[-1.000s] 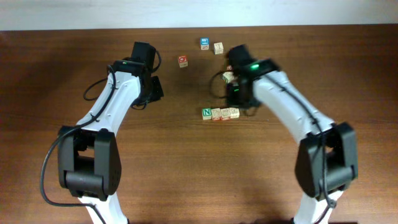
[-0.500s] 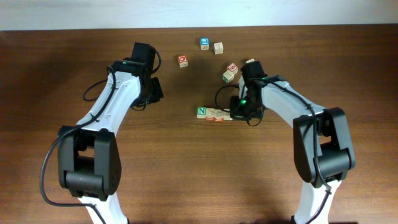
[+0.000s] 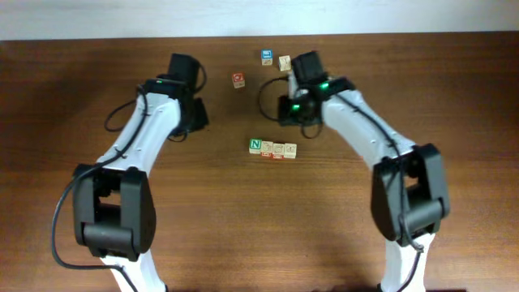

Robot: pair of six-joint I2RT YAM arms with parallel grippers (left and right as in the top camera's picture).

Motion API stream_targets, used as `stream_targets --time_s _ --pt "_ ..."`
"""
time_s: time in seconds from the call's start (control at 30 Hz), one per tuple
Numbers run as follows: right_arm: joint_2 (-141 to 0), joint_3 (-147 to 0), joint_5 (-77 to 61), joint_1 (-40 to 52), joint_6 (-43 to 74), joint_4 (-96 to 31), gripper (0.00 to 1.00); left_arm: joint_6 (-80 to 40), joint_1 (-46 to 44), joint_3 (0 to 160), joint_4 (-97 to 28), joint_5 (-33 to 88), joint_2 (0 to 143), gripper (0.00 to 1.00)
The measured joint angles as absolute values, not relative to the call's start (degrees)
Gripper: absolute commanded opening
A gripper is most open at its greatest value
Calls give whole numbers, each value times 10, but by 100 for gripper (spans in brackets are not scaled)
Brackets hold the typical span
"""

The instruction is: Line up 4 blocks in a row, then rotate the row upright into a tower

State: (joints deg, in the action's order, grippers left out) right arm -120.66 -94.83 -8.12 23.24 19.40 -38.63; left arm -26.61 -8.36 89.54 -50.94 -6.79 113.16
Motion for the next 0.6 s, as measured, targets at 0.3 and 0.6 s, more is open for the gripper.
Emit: stream_targets --time_s 0.3,0.6 --pt "-1264 -948 92 338 253 -329 35 -242 -23 895 -543 -80 1132 31" --pt "-1265 -948 94 349 255 -366 35 -236 -23 895 -548 -80 1132 32"
